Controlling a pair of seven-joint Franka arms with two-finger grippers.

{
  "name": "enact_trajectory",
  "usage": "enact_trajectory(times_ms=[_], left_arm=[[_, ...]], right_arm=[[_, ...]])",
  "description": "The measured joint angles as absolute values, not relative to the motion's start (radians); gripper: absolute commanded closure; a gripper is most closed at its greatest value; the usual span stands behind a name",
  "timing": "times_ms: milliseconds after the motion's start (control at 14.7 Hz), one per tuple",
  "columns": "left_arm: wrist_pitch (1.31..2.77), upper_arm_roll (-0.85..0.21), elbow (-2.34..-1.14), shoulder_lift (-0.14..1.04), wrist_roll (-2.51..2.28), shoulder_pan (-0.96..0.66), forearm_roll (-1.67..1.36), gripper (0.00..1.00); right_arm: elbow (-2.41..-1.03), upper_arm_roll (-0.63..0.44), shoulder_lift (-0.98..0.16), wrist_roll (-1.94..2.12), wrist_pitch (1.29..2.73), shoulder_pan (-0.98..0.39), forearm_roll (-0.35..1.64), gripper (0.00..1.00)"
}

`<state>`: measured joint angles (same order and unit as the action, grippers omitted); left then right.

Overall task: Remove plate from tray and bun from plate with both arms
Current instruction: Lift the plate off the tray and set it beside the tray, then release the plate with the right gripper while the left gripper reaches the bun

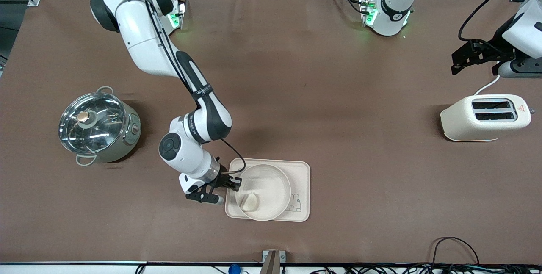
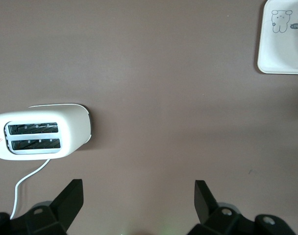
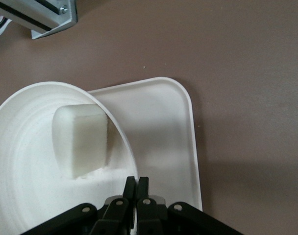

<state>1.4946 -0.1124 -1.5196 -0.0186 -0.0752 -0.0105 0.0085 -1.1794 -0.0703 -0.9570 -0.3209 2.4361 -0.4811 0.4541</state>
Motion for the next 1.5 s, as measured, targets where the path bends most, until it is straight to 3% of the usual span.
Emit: enact_trajectory(times_ms=[409, 750, 1023, 1364, 1432, 1500], left_arm=[[1.494, -0.113, -1.52, -0.017, -0.075, -0.012, 0.009, 0.0], [1.494, -0.113, -1.52, -0.017, -0.075, -0.013, 0.009, 0.0], [1.494, -0.113, -1.52, -0.015, -0.075, -0.013, 0.009, 0.0], [1.495, -0.112, -1.515, 0.009, -0.075, -0.011, 0.009, 0.0], [1.495, -0.112, -1.507, 0.02, -0.075, -0.009, 0.009, 0.0], [1.496, -0.112, -1.498, 0.032, -0.075, -0.008, 0.008, 0.0]], right_arm=[[-1.565, -0.062, -0.662, -0.282, 2.43, -0.568, 0.454, 1.0], [-1.899, -0.062, -0.475, -0.243, 2.533, -0.581, 0.454, 1.0], [-2.032, -0.04, -0.468, -0.237, 2.718, -0.619, 0.465, 1.0], [-2.054, -0.035, -0.509, -0.237, 2.826, -0.704, 0.574, 0.99], [-2.054, -0.035, -0.519, -0.237, 2.837, -0.704, 0.575, 0.93], [-2.054, -0.037, -0.529, -0.237, 2.845, -0.704, 0.576, 0.78]])
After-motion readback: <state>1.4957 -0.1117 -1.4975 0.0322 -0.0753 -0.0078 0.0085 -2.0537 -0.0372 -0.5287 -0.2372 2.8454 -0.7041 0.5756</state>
